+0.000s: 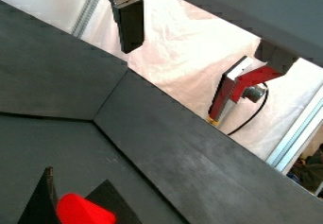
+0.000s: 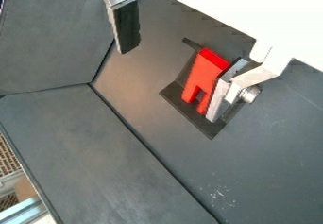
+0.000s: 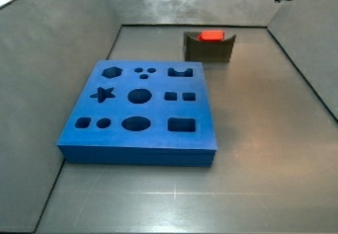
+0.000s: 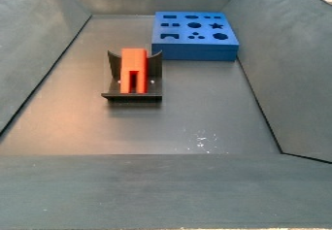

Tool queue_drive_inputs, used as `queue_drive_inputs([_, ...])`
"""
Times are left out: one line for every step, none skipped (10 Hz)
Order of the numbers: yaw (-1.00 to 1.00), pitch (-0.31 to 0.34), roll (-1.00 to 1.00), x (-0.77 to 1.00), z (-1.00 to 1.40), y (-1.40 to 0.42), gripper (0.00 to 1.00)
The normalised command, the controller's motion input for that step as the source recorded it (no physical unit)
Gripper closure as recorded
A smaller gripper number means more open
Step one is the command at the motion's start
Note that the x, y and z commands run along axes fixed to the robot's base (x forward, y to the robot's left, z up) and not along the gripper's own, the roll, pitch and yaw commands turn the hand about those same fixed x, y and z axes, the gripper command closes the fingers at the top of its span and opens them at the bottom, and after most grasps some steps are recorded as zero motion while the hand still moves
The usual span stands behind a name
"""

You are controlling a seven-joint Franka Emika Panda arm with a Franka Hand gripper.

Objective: Pick up the square-circle object. Move up. Place the square-circle object on the fixture. Regrasp the square-circle object. Rotate the square-circle object. Move to above the board. Insert the square-circle object.
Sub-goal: Regrasp the square-circle object.

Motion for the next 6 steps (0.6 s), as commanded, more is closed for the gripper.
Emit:
queue_drive_inputs([0.12,-0.013,0.22,0.04,-1.0,0.07,0.0])
queue_drive_inputs([0.11,-0.018,0.22,0.04,-1.0,0.07,0.0])
queue_drive_inputs([0.09,-0.035,0.2,0.05,-1.0,0.06,0.0])
queue_drive_inputs([0.07,-0.041,0.15,0.05,-1.0,0.05,0.0])
queue_drive_inputs([0.05,-0.047,0.12,0.06,-1.0,0.05,0.0])
queue_drive_inputs([0.04,-0.048,0.09,0.07,-1.0,0.05,0.0])
